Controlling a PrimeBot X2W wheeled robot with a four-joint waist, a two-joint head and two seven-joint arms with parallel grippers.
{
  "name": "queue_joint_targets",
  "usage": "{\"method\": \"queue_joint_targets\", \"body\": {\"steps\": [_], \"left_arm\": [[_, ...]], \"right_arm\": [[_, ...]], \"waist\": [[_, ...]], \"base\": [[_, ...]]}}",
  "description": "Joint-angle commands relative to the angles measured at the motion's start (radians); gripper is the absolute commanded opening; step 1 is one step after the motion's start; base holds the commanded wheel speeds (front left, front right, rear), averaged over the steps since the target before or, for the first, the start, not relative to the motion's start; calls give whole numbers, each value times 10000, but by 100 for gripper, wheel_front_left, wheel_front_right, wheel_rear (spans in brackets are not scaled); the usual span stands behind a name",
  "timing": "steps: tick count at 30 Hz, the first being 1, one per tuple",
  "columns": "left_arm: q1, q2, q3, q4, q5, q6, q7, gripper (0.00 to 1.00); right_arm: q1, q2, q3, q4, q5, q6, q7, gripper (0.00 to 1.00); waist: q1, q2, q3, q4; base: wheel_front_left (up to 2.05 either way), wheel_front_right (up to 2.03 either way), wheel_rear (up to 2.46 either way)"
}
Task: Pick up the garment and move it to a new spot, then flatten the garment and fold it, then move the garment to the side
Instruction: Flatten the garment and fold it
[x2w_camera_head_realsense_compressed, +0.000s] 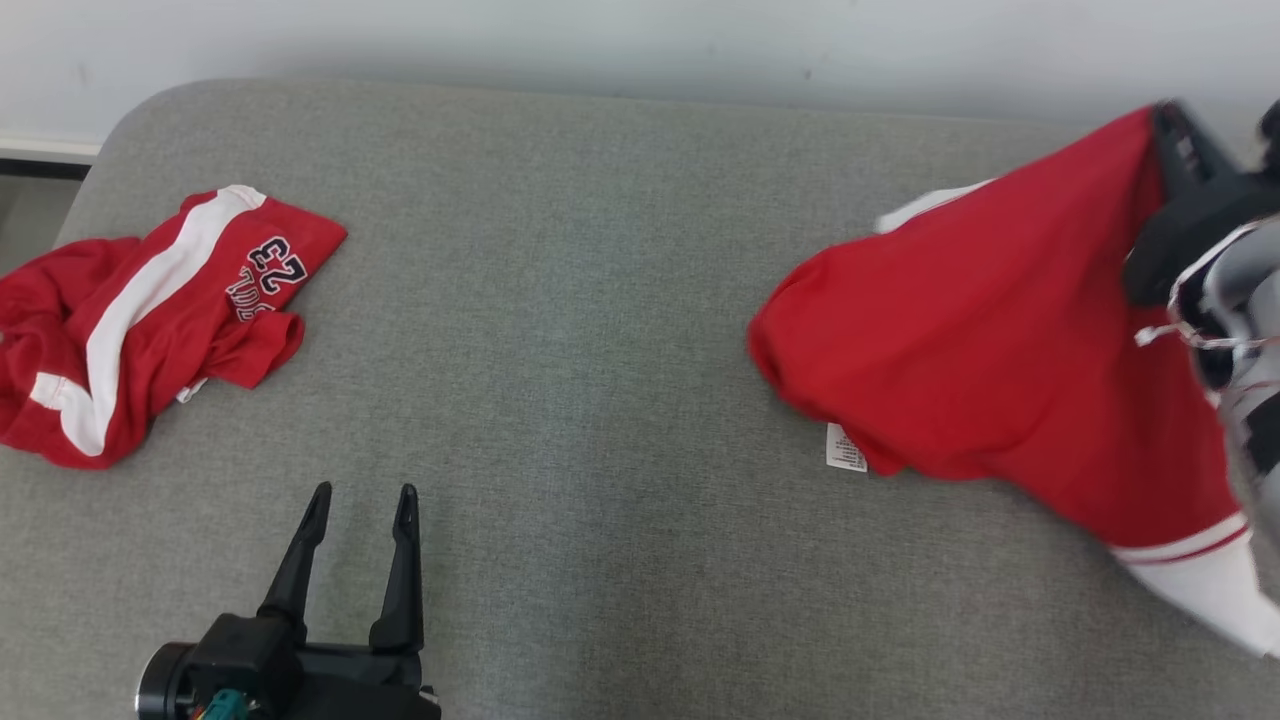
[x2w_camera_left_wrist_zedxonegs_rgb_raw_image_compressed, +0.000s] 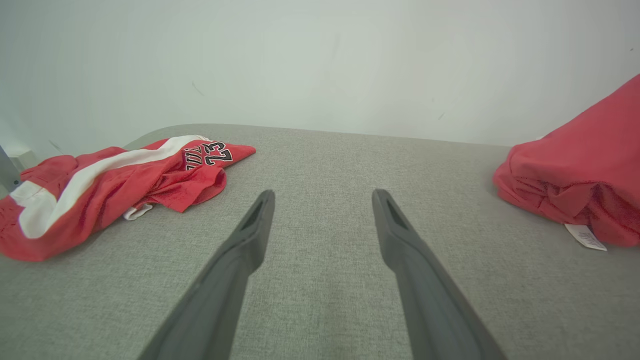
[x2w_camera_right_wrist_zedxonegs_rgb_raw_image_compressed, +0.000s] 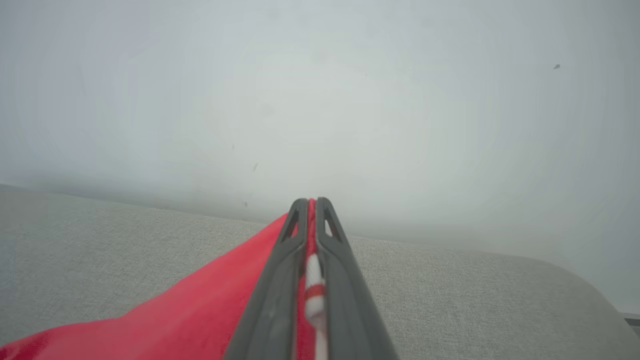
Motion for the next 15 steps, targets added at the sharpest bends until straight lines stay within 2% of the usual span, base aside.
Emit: {"method": "queue_joint_targets", "body": {"steps": [1, 6, 11, 12, 13, 15], "left_arm": [[-213, -12, -57, 26, -56, 13, -34, 100], [-455, -29, -259, 55, -169, 13, -34, 100], [-652, -73, -412, 117, -231, 13, -34, 100], [-678, -81, -432, 147, -247, 13, -34, 100], [-705, -86, -454, 188, -265, 13, -34, 100], [-732, -96, -438, 253, -287, 13, -34, 100]], "right_arm": [[-393, -236, 39, 125, -257, -22, -171, 0], [-1622, -748, -1, 699, -1047, -22, -589, 0], [-2317, -980, -58, 1609, -1927, -22, -636, 0], [-2429, -1004, -97, 1715, -2078, -22, -680, 77], [-2470, -980, -159, 1851, -2178, -22, -640, 100], [-2410, -865, -217, 2021, -2418, -22, -718, 100]], "waist": [[-1, -1, 167, 175], [-1, -1, 479, 495], [-1, -1, 747, 712], [-1, -1, 766, 737], [-1, -1, 769, 752], [-1, -1, 709, 729]], "base": [[0, 0, 0], [0, 0, 0], [0, 0, 0], [0, 0, 0], [0, 0, 0], [0, 0, 0]]}}
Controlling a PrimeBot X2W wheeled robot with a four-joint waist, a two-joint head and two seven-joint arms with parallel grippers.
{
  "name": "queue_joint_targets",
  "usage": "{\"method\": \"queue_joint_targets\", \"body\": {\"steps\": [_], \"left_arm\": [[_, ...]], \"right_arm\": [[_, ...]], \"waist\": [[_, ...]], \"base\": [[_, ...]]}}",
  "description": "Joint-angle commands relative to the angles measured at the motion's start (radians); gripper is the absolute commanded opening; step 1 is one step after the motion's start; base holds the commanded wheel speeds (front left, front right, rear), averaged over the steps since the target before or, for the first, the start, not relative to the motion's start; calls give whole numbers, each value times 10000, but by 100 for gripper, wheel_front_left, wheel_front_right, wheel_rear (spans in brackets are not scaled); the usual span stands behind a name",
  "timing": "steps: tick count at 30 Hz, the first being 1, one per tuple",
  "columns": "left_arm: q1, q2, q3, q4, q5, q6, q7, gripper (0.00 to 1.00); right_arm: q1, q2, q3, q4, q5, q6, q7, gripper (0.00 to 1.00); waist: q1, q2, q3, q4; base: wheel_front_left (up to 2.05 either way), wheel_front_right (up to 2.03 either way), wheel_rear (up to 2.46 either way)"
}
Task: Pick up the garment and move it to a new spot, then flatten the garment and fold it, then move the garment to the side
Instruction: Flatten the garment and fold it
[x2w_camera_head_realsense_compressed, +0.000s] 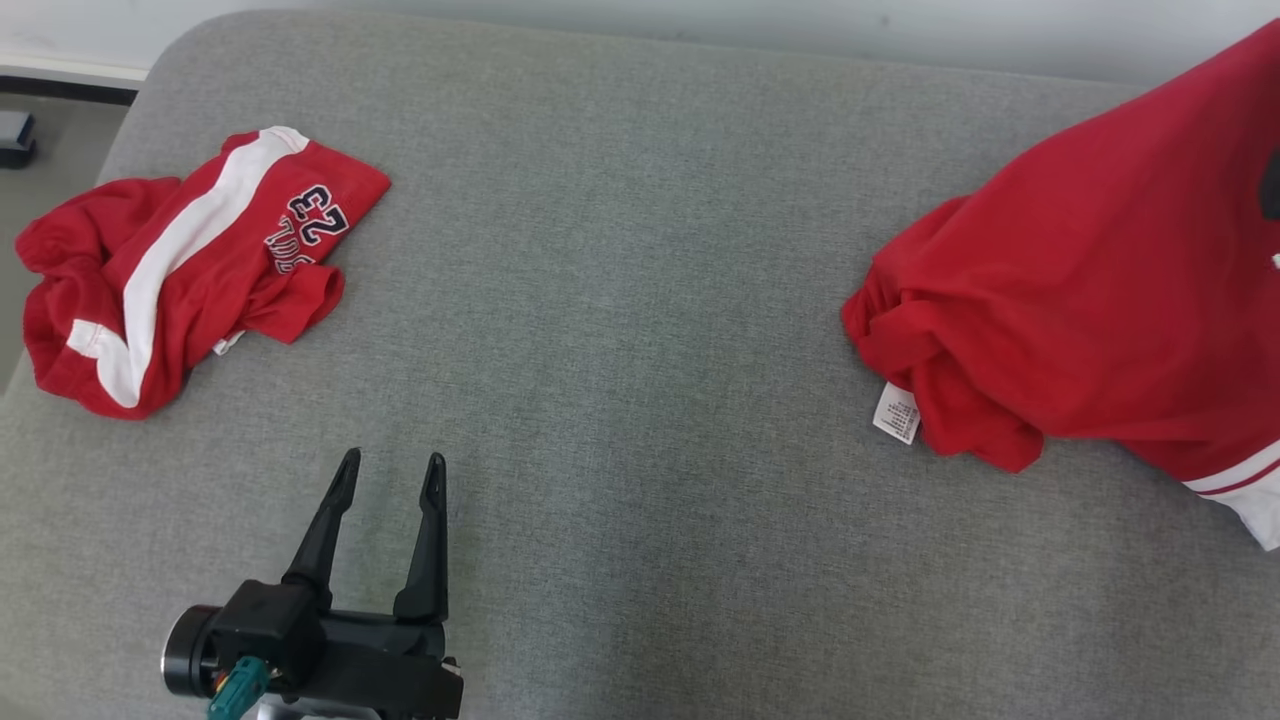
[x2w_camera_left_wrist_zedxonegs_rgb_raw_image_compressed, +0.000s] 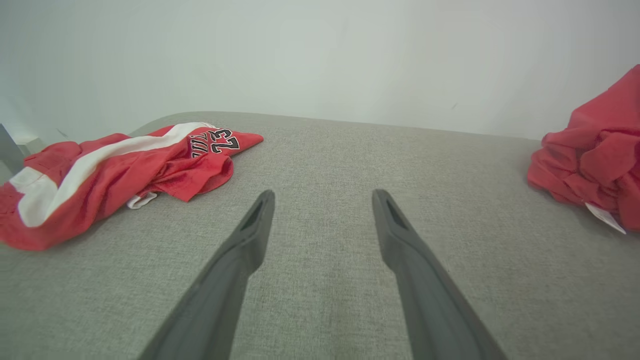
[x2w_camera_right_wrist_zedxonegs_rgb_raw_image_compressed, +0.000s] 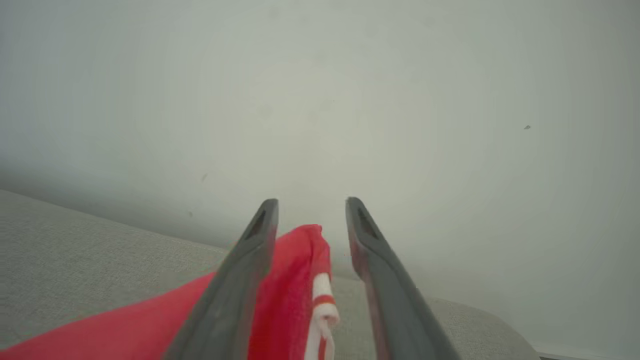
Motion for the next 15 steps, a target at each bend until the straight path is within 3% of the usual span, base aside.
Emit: {"method": "queue_joint_targets", "body": {"steps": [1, 7, 15], "left_arm": [[-66, -30, 39, 73, -149, 13, -34, 100], [276, 120, 284, 130, -87, 13, -34, 100], [753, 209, 595, -18, 71, 13, -34, 100]], "right_arm": [[61, 127, -56, 104, -205, -22, -97, 100], [505, 414, -576, 214, -468, -22, -481, 100], [1830, 1090, -884, -1023, -60, -22, -626, 100]], "waist": [[-1, -1, -69, -22], [-1, -1, -701, -477], [-1, -1, -1367, -1211]], "base": [[0, 0, 0], [0, 0, 0], [0, 0, 0]]}}
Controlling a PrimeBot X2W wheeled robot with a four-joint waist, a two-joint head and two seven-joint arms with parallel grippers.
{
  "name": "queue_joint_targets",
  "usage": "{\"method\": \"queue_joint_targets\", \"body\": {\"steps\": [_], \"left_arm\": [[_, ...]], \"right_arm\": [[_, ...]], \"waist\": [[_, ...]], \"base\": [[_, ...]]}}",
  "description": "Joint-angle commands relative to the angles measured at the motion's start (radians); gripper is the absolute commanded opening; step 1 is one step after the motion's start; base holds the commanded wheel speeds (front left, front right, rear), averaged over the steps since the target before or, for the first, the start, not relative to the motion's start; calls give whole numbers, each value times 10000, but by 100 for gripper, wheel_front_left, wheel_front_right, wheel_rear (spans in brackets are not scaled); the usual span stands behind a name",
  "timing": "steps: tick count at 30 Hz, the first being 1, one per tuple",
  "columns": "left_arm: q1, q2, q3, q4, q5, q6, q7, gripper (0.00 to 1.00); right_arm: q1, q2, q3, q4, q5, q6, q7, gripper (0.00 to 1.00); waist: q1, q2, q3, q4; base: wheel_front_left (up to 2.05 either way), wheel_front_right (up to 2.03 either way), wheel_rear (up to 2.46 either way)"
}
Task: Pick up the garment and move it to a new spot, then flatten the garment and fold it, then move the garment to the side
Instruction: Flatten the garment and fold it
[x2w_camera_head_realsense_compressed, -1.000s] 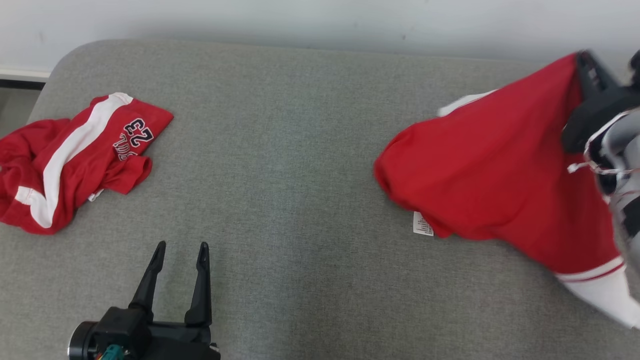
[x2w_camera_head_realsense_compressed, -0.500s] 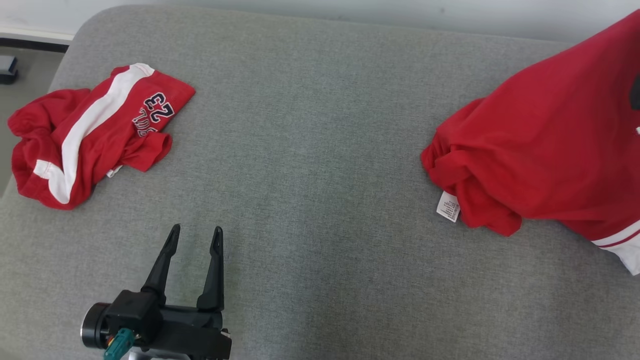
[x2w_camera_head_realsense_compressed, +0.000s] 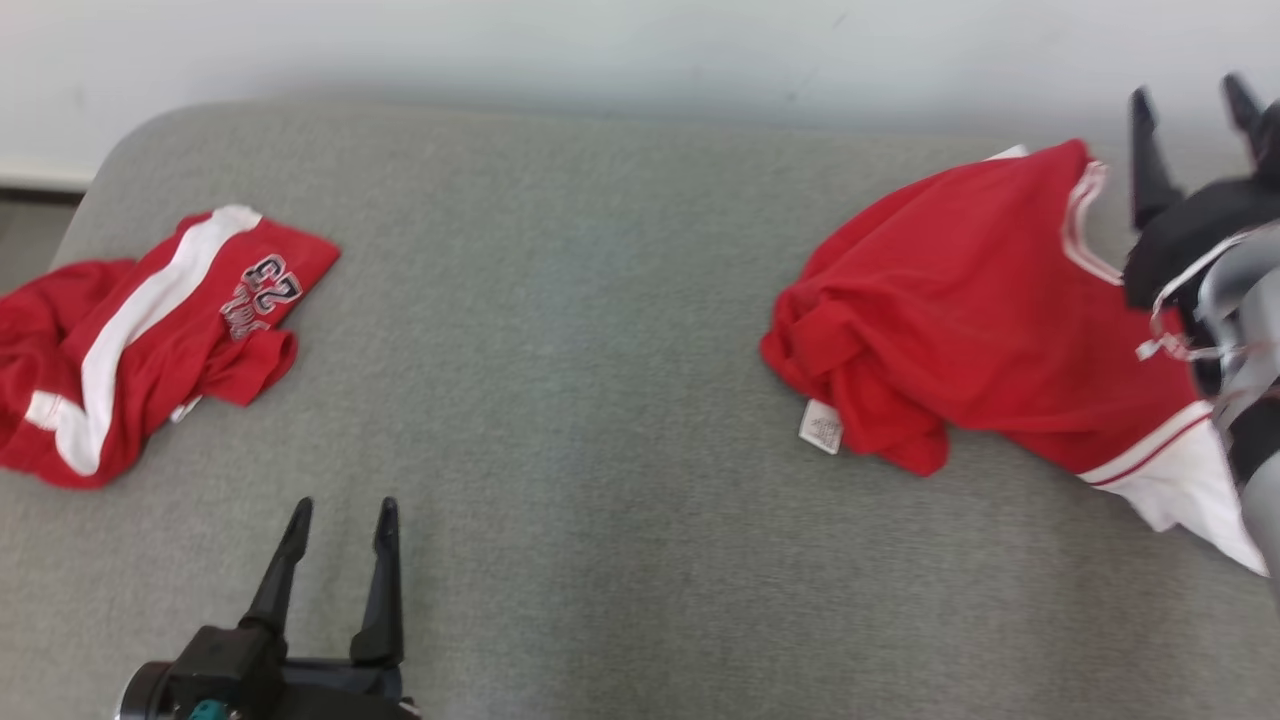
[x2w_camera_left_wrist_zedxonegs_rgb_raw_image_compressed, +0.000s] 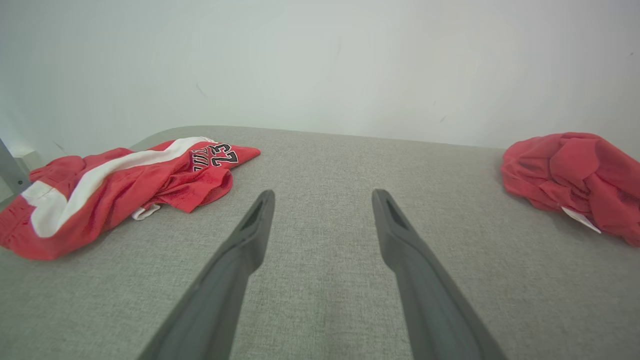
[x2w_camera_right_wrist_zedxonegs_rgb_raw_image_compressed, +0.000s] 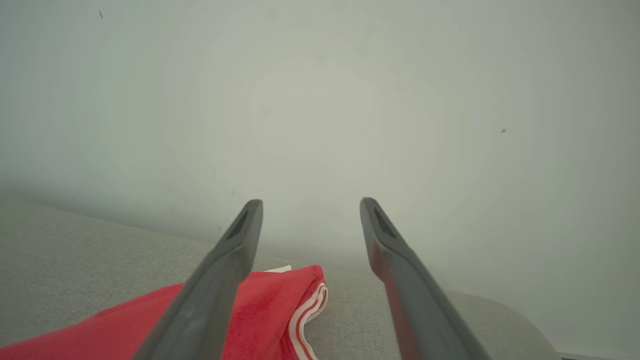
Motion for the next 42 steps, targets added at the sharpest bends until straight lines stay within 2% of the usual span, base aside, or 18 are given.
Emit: {"method": "queue_joint_targets", "body": {"steps": [1, 11, 20, 24, 32, 33, 34, 35, 39, 42], "left_arm": [[167, 65, 72, -34, 10, 13, -34, 100], [731, 0, 568, -348, 238, 13, -34, 100], [771, 22, 783, -532, 335, 13, -34, 100], [685, 21, 783, -551, 340, 13, -34, 100], [538, 80, 684, -529, 356, 13, -34, 100], [529, 91, 685, -524, 352, 13, -34, 100], [518, 96, 679, -525, 349, 13, -34, 100], [489, 93, 701, -538, 348, 13, -34, 100], [558, 108, 766, -461, 359, 13, -34, 100], [717, 102, 800, -354, 324, 13, -34, 100]], "right_arm": [[379, 75, -37, -212, 93, -22, -41, 100], [4027, 394, -157, -2742, 899, -22, -29, 100], [6870, 775, -499, -3791, 1406, -22, -29, 100], [7410, 1007, -623, -3927, 1483, -22, -19, 100], [7246, 1186, -938, -3598, 1066, -22, 127, 100], [7157, 1205, -984, -3500, 1035, -22, 130, 67], [7060, 1161, -1041, -3346, 962, -22, 179, 44], [6830, 1142, -1104, -3081, 810, -22, 171, 0], [6597, 1435, -973, -2858, 825, -22, 79, 0], [6839, 1545, -876, -3165, 1081, -22, 14, 0]], "waist": [[1, 0, -498, -522], [1, 0, -970, -1257], [1, 0, -847, -1330], [1, 0, -725, -1290], [1, 0, -585, -1091], [1, 0, -561, -1071], [1, 0, -533, -1053], [1, 0, -476, -1046], [1, 0, -566, -1165], [1, 0, -838, -1400]], "base": [[0, 0, 0], [0, 0, 0], [0, 0, 0], [0, 0, 0], [0, 0, 0], [0, 0, 0], [0, 0, 0], [0, 0, 0], [0, 0, 0], [0, 0, 0]]}}
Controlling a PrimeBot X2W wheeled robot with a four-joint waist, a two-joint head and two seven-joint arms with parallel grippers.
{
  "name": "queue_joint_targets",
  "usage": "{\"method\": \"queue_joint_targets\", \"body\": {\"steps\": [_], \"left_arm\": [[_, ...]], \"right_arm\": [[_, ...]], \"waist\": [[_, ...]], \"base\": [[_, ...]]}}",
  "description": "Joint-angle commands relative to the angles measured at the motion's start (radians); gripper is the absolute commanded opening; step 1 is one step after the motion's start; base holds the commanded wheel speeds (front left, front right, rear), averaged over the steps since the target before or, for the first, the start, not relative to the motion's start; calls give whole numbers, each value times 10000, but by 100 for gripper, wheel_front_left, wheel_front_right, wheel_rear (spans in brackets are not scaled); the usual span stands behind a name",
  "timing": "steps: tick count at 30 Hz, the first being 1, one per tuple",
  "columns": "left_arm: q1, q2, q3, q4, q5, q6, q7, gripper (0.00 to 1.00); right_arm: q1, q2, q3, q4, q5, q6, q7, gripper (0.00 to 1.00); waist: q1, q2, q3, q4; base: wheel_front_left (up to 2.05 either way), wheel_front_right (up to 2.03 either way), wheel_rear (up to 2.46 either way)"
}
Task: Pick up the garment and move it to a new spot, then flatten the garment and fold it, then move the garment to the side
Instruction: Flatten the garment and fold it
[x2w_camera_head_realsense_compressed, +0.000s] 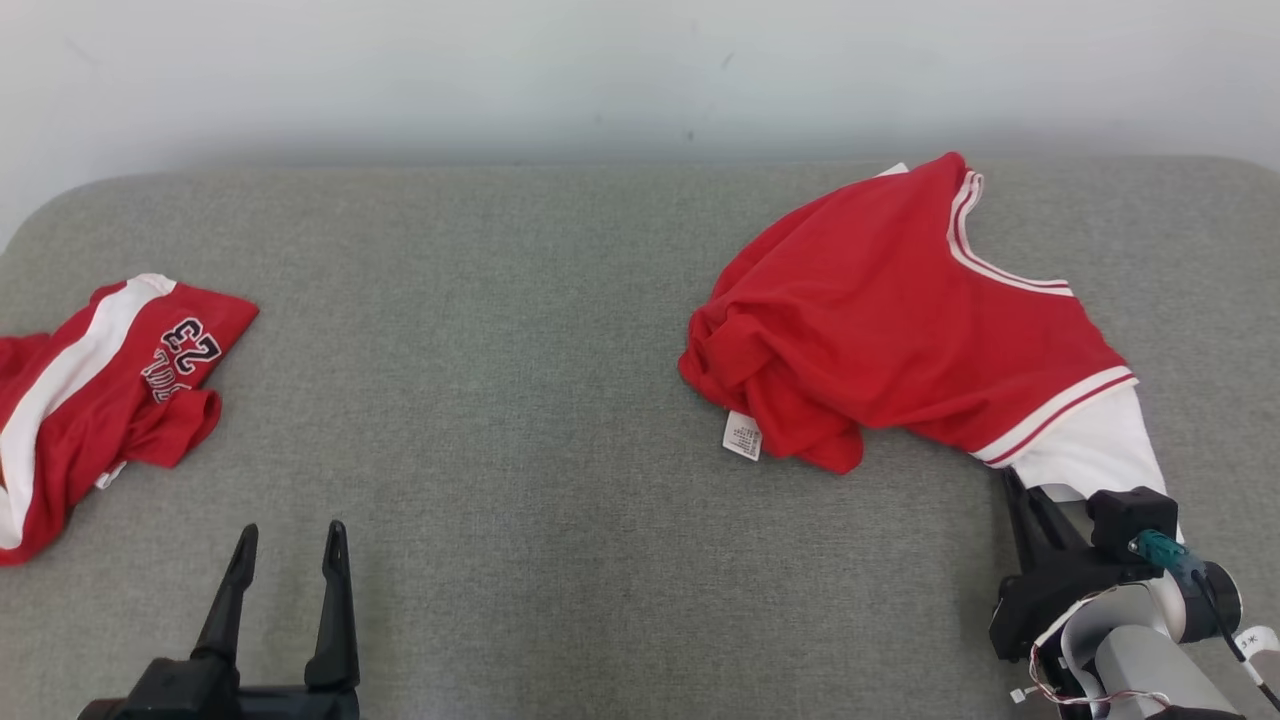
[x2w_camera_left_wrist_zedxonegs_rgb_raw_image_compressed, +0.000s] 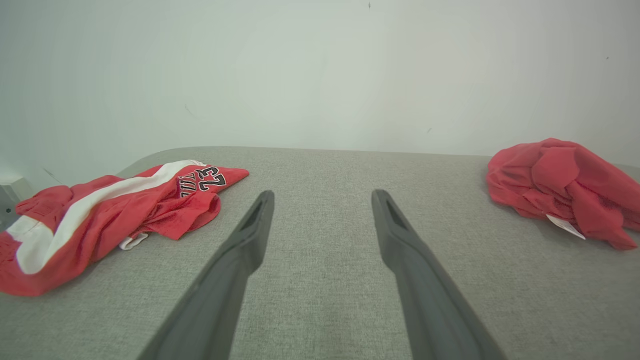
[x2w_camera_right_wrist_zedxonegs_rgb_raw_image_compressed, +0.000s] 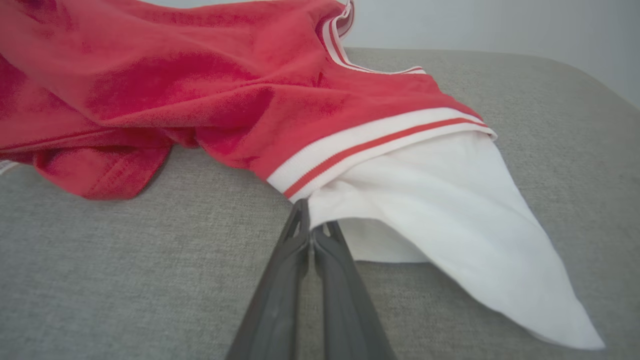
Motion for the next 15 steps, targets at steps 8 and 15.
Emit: {"method": "queue_joint_targets", "body": {"steps": [8, 15], "left_arm": [[401, -39, -6, 65, -51, 13, -34, 100], [479, -68, -66, 26, -47, 13, -34, 100]], "right_arm": [[1747, -90, 293, -2491, 884, -22, -128, 0], [3953, -209, -287, -5210, 1273, -22, 705, 0]], "waist": [[-1, -1, -732, -911], [-1, -1, -721, -1349]], "base": [[0, 0, 0], [0, 0, 0]]}}
